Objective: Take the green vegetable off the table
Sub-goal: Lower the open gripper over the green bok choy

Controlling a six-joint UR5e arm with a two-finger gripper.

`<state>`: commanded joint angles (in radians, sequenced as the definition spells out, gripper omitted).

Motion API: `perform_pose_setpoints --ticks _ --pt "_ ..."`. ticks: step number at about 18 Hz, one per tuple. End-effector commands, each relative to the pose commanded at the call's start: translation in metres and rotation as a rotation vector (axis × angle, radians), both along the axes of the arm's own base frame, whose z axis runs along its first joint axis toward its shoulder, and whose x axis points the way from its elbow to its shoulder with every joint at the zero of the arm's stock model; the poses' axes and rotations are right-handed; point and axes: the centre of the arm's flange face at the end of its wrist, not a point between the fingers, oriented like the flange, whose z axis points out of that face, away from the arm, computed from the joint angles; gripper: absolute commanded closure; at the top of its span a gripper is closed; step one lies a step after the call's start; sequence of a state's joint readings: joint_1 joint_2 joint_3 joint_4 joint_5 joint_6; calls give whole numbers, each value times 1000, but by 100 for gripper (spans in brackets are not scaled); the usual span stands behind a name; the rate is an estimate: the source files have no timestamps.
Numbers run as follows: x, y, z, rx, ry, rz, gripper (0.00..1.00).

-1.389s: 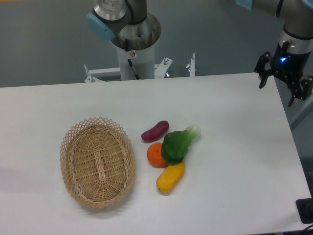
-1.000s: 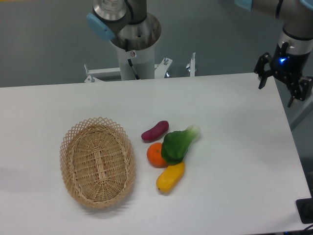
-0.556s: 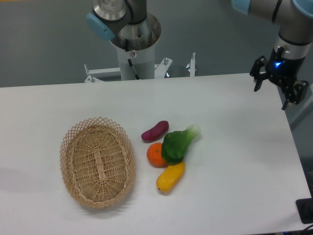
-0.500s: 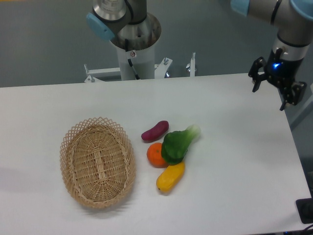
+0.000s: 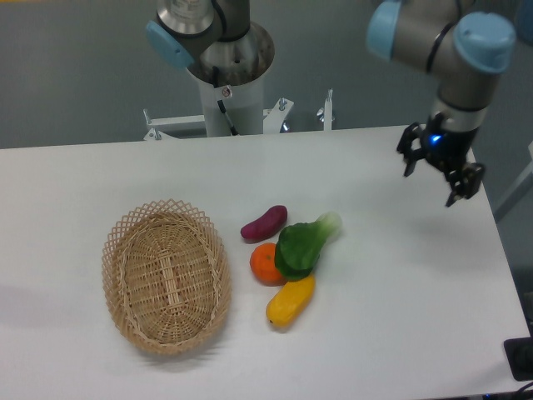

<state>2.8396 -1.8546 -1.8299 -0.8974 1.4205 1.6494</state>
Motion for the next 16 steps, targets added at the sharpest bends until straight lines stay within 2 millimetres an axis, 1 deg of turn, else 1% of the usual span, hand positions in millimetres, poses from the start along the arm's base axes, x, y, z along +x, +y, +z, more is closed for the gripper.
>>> perform_pose_setpoints --ticks 2,5,7,9,11,14,16 --pt "10 10 -7 -3 -20 15 0" --pt "31 33 -19 -3 -48 41 0" --pt "43 40 -31 -6 -56 37 0" --pt "59 49 -41 -10 -59 14 0" --pt "70 57 -47 -13 -57 -9 0" --pt "87 54 -58 -25 -82 -20 0" --pt "91 53 -61 -29 -87 -19 0"
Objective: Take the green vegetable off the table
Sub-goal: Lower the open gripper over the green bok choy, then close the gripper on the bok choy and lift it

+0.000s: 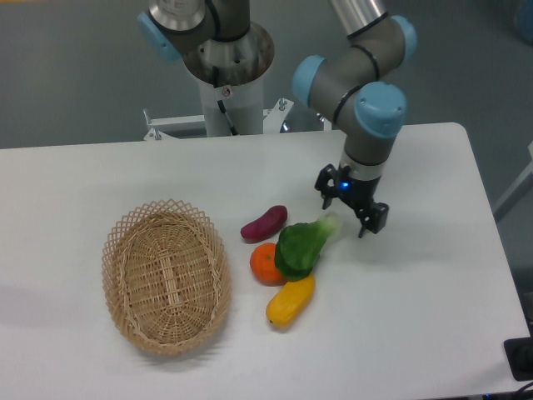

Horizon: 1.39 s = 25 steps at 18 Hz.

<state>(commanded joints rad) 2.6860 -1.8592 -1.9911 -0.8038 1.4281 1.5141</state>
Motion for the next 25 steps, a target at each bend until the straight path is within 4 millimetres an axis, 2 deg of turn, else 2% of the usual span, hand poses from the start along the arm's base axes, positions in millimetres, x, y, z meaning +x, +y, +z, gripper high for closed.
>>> perform_pose_setpoints --ticks 3,8,14,22,24,25 --pt "11 12 -8 -7 -10 -29 0" --pt "9 16 -17 -1 2 -34 0" --pt "15 28 -27 -6 -9 -52 0" --pt "15 29 -26 4 7 -34 0" --pt "14 29 -26 8 14 -34 8" --pt "15 30 -26 8 14 -36 18"
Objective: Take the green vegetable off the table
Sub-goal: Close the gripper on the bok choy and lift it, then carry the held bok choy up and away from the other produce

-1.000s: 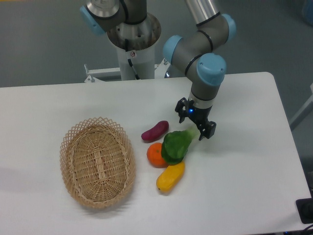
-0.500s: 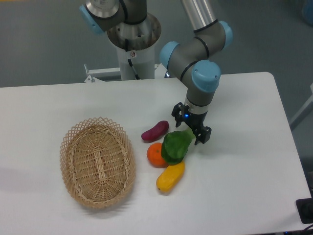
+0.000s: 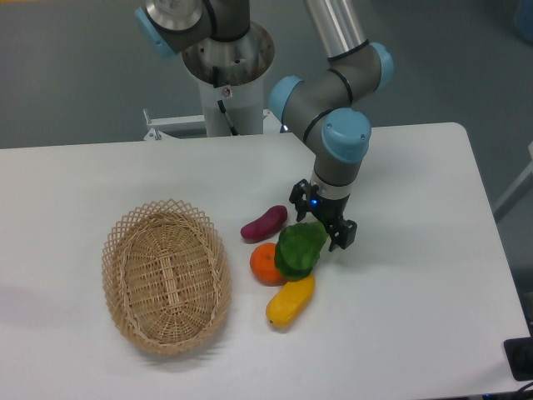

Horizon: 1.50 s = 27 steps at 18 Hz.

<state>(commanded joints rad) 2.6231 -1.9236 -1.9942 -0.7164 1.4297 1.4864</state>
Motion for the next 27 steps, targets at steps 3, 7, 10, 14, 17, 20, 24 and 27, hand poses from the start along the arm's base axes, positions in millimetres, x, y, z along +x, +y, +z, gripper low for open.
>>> perform_pose_setpoints --ticks 3,7,10,14,17,20,24,27 --pt "-1 1 1 2 3 -2 35" --pt "-3 1 4 5 10 -3 57" --pt "-6 2 10 11 20 -6 63" --pt "-13 4 22 24 44 -12 64" --pt "-36 3 51 49 89 0 63" --pt "-55 1 91 66 119 16 63" --pt "-73 7 139 55 95 22 63" --pt "-91 -5 175 56 88 52 63"
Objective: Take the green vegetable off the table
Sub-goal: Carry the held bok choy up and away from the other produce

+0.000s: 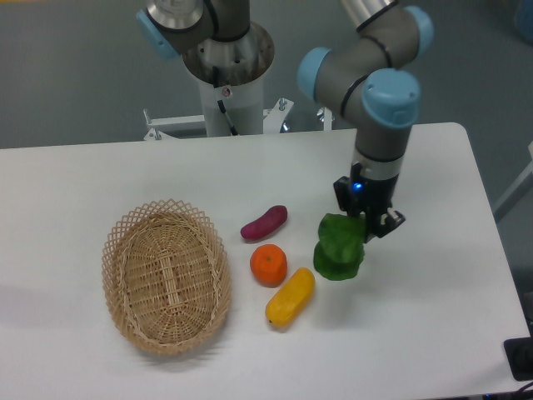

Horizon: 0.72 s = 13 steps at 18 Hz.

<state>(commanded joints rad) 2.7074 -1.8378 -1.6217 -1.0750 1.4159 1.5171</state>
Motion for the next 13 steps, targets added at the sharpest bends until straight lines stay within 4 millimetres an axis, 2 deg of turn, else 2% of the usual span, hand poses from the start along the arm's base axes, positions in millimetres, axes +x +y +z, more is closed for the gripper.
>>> perform_pose_setpoints --ticks 1,4,9,13 --pt "-3 -2 15 9 -6 6 63" --pt "-21 -20 37 29 -46 2 63" --pt "-45 -66 50 24 -21 -22 62" --pt "-57 -89 52 27 -21 -36 62"
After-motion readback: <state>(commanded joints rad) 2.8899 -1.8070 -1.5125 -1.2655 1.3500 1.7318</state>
